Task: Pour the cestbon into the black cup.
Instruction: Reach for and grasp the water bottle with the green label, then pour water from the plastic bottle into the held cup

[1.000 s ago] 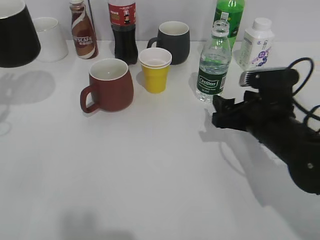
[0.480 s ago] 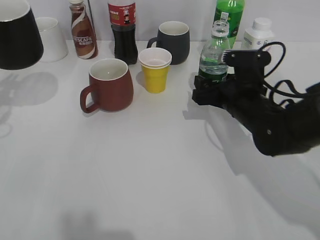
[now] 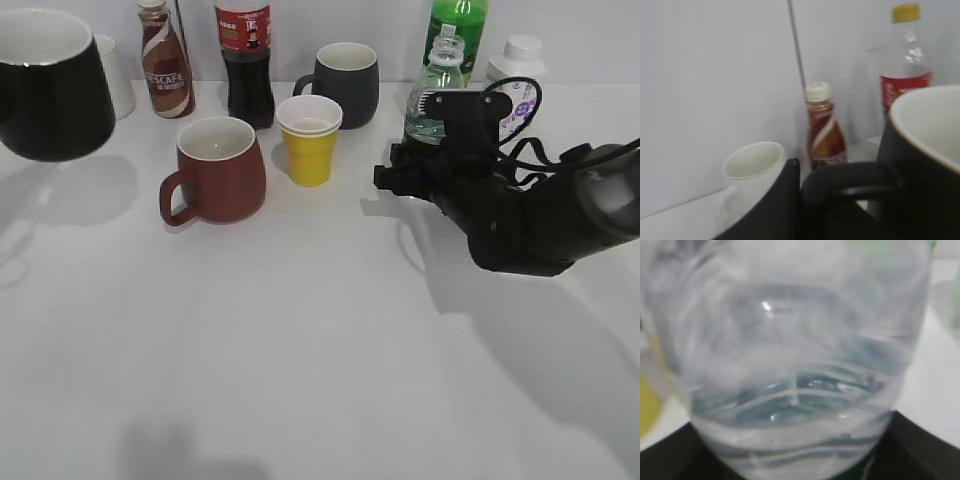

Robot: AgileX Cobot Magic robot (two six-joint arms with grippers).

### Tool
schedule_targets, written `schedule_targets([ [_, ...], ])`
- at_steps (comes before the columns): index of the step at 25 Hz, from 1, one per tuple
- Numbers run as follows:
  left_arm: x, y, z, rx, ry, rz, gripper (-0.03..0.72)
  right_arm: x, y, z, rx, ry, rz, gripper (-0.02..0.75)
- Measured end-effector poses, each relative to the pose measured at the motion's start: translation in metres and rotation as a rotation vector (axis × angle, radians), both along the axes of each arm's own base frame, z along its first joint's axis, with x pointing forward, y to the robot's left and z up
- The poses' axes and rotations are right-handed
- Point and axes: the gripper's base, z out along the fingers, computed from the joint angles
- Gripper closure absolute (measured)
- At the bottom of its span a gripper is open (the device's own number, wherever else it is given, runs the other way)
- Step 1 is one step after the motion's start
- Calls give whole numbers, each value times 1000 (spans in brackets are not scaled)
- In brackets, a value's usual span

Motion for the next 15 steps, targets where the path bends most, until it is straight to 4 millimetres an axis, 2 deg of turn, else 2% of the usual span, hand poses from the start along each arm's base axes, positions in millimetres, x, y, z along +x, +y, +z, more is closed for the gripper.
schedule_targets([
  [3,-5,-10,2,40,18,-73,650,-8,-1,11,-63,30,57,268],
  [5,-9,-18,7,47,30,-98,650,-17,1,28,-117,27,145,268],
  [8,-17,-45,13,39,74,-163,650,-30,7,67,-203,-34,305,268],
  [11,-26,-79,8,66,142,-255,650,-46,13,106,-337,-124,481,268],
  [13,-34,-103,5,79,177,-321,650,-54,16,124,-440,-185,572,268],
  [15,-42,-122,4,66,195,-370,650,-60,18,133,-559,-250,649,268],
])
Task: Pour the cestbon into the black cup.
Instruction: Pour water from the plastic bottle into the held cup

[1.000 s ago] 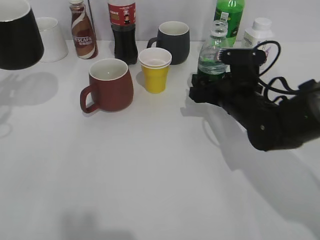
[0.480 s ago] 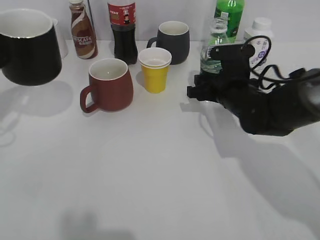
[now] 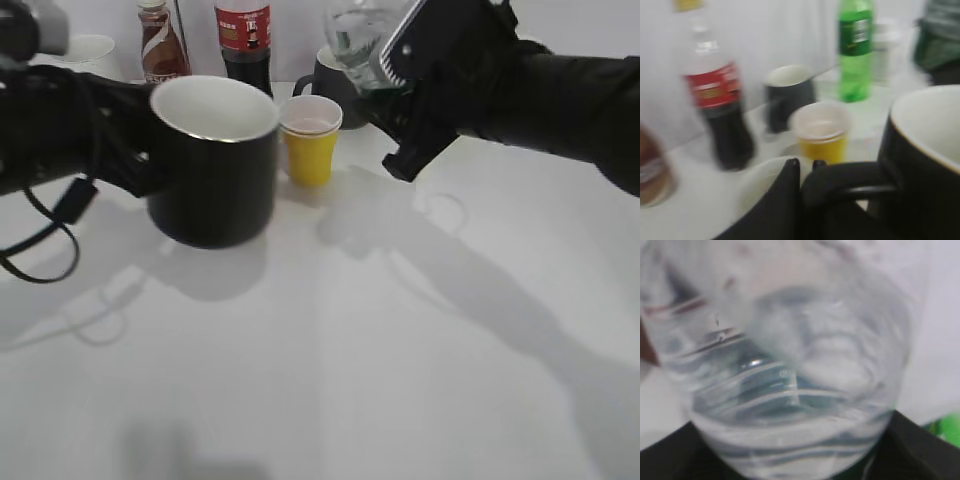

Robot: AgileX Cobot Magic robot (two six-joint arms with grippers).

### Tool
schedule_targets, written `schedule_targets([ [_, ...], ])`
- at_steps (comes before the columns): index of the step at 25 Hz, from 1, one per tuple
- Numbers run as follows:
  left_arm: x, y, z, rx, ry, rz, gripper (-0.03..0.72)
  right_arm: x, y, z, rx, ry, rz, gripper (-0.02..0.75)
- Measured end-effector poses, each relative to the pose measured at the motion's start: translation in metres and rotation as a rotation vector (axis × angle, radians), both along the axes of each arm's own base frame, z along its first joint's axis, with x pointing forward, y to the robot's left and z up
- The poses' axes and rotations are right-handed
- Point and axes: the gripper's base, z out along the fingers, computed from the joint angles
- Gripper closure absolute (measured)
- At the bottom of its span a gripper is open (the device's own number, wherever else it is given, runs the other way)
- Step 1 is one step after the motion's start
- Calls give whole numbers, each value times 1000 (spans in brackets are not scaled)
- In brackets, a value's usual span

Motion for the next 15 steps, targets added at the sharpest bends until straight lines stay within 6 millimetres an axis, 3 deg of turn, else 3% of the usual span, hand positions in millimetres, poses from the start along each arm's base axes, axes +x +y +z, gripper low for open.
schedule_targets([
  [6,-17,-31,-4,-14,70,-64,650,-4,2,5,-269,-188,142,268],
  [15,-23,-41,-11,24,111,-86,650,-4,2,5,-556,-411,249,268],
])
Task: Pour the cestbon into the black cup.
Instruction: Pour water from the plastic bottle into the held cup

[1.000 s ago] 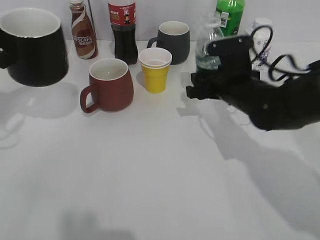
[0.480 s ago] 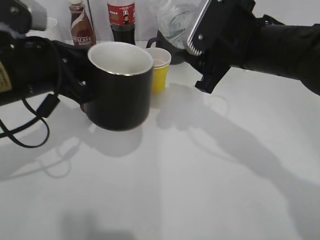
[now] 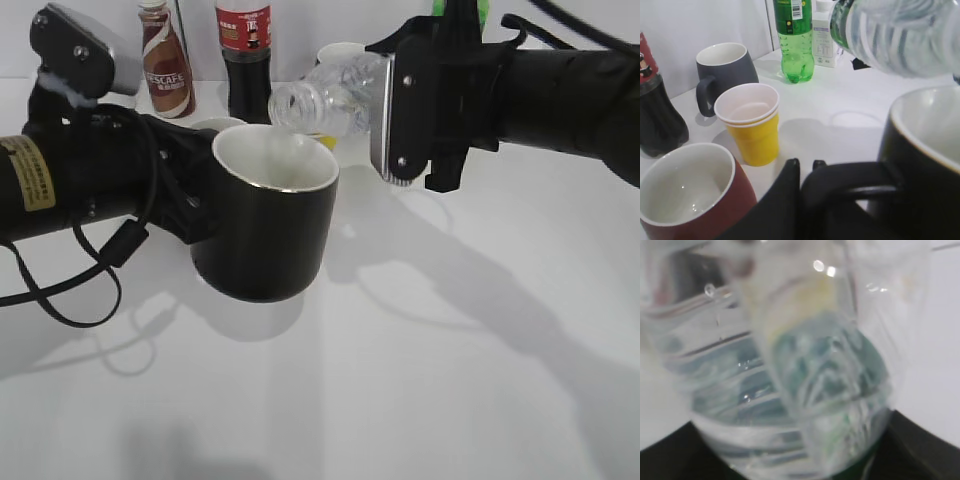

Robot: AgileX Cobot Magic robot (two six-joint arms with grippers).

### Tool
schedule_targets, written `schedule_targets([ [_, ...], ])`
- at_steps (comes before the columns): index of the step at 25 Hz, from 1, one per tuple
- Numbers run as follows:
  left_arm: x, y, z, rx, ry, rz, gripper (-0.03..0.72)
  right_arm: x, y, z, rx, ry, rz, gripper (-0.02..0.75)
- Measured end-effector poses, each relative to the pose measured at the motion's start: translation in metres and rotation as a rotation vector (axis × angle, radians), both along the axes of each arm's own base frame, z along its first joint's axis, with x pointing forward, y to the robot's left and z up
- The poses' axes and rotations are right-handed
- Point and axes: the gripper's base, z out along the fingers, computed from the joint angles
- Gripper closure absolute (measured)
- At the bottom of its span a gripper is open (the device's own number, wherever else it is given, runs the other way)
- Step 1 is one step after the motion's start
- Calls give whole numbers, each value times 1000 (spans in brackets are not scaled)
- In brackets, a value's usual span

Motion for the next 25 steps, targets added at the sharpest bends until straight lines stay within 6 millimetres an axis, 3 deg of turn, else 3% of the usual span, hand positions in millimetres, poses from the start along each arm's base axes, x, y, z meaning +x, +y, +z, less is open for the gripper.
schedule_targets([
  [7,0,0,0,3,3,2,650,3,-3,3,-82,-103,-15,268],
  [25,0,0,-1,6,5,3,650,7,-3,16,-80,-272,-29,268],
])
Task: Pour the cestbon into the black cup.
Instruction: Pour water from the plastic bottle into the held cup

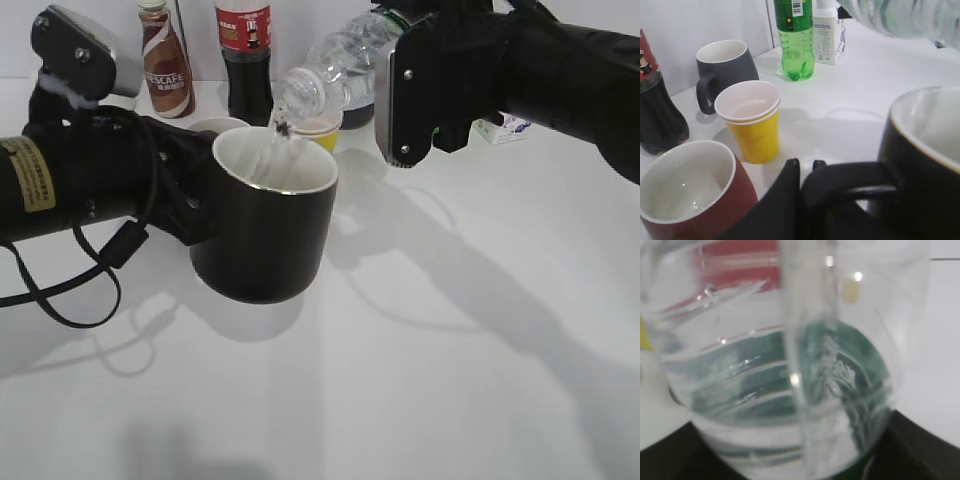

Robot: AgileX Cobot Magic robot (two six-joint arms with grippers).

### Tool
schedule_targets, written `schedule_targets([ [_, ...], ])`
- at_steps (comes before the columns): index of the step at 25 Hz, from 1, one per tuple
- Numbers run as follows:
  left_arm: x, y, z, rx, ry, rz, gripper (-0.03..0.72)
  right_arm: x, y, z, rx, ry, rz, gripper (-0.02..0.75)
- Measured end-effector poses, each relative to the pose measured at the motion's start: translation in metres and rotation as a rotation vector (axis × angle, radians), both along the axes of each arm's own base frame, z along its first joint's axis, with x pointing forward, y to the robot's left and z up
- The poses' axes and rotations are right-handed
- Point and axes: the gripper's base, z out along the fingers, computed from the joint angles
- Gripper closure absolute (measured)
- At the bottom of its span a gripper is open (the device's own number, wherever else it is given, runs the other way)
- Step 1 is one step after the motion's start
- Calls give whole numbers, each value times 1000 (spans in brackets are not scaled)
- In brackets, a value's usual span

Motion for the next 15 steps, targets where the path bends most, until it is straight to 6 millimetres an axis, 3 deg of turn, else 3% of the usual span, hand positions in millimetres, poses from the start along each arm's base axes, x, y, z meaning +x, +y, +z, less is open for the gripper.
schedule_targets([
  [15,0,0,0,3,2,1,650,0,0,2,46,21,-6,268],
])
